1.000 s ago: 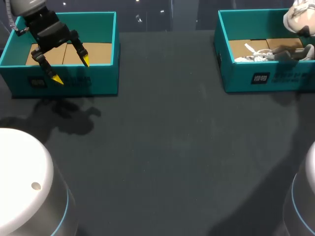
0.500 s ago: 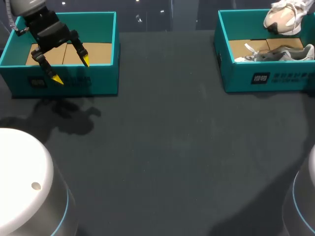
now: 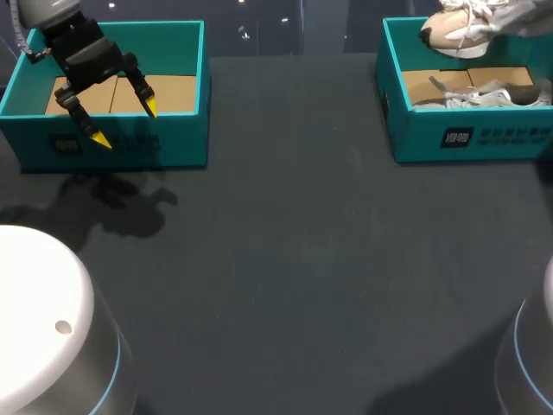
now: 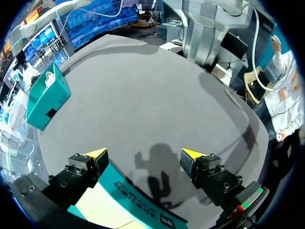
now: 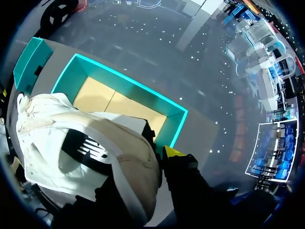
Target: Take the shoe out of the shoebox, open the shoe tongue, remove and reinsert the insole, then place the shoe into the shoebox
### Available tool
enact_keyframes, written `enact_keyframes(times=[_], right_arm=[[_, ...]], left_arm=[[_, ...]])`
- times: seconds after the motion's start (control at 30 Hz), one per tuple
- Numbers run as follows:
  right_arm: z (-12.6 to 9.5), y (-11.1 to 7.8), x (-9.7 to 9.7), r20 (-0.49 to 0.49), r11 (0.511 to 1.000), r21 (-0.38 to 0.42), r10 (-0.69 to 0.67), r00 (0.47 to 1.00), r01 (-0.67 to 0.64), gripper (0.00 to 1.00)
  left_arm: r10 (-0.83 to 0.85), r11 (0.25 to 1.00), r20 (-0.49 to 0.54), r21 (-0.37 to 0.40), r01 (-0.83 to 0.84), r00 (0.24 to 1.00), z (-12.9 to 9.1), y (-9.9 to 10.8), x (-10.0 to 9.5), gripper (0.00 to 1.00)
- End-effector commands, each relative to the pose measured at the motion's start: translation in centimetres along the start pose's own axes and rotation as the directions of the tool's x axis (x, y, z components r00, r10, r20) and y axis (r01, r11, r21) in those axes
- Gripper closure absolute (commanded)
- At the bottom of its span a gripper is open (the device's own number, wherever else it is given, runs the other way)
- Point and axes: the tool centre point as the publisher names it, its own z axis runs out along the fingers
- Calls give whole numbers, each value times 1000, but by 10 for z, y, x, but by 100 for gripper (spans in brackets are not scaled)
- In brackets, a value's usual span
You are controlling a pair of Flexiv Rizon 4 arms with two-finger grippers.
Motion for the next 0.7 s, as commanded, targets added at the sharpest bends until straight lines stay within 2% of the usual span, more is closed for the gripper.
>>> enact_keyframes(times=[0.03,0.2,0.27,0.47,0.53,0.57,0.7], right_arm=[[-3,-5,5,61,1000,-8,2,998,-1,100],[-3,-5,5,61,1000,-8,2,998,-1,100],[0,-5,6,56,997,-53,60,997,-58,100],[12,-10,2,71,981,-58,188,980,-184,100],[14,-11,2,130,977,-55,213,968,-207,100],[13,-14,1,168,969,-109,237,957,-221,100],[13,-14,1,168,969,-109,237,957,-221,100]], left_arm=[[1,1000,0,-3,-1,1000,0,0,1,0],[1,1000,0,-3,-1,1000,0,0,1,0],[1,1000,0,-3,-1,1000,0,0,1,0],[1,1000,0,-3,-1,1000,0,0,1,0],[1,1000,0,-3,-1,1000,0,0,1,0],[1,1000,0,-3,-1,1000,0,0,1,0],[1,1000,0,-3,-1,1000,0,0,1,0]])
